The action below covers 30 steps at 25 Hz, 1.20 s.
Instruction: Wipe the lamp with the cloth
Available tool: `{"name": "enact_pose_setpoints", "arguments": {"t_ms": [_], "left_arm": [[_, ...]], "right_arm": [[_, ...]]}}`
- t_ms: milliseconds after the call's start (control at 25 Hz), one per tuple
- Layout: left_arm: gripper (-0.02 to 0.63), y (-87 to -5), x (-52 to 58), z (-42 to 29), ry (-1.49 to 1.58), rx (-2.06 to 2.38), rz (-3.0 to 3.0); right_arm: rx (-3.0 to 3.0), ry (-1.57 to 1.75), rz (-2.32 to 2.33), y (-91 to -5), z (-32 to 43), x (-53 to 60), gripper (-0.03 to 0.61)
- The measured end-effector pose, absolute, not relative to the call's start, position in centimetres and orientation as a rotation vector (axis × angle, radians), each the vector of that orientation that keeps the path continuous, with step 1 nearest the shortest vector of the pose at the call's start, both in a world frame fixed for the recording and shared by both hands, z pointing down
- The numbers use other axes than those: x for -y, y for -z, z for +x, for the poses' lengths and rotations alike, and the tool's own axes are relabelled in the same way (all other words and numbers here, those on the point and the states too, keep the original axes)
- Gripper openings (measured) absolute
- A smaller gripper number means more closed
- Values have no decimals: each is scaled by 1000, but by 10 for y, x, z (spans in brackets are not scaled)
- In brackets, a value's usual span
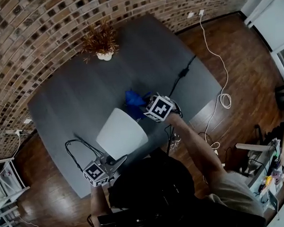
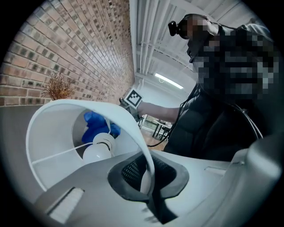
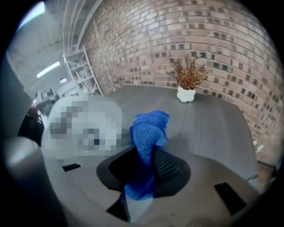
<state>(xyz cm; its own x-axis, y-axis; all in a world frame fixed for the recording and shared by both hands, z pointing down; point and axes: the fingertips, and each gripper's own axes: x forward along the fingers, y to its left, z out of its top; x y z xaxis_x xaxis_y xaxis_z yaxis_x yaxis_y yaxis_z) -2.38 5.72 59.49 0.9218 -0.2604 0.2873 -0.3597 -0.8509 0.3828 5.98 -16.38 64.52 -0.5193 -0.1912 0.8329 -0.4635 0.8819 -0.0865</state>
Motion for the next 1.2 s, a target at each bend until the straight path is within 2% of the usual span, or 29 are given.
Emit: {"name": "enact_pose_setpoints", "arguments": {"t_ms": [120, 360, 520, 640, 680, 840, 920, 1040, 1160, 1200], "left_arm": [[2, -597, -59, -22, -314, 454, 2643], [3, -597, -59, -22, -318, 462, 2642], [5, -595, -55, -19, -291, 471, 2633], [20, -591, -44, -23, -242, 529, 2588], [41, -587, -40, -30, -191, 570, 2545], [282, -560, -20, -68, 234, 613, 2214], [298, -553, -5, -87, 479, 576, 1966], [281, -561, 19, -112, 780, 522, 1560], [268, -582, 41, -130, 907, 561, 1252], [210, -589, 44, -133, 911, 584, 1193]], "right_arm": [[2025, -287, 566, -659, 96, 189, 97], [1885, -64, 954, -607, 172, 257, 95], [2286, -394, 704, -594, 95, 197, 95], [2260, -467, 499, -637, 60, 149, 95], [2245, -482, 498, -649, 58, 143, 95], [2265, -534, 539, -654, 65, 140, 97], [2274, -512, 527, -652, 65, 137, 97], [2285, -486, 523, -653, 65, 133, 97], [2300, -475, 539, -652, 64, 132, 97], [2309, -473, 544, -653, 62, 131, 97]]}}
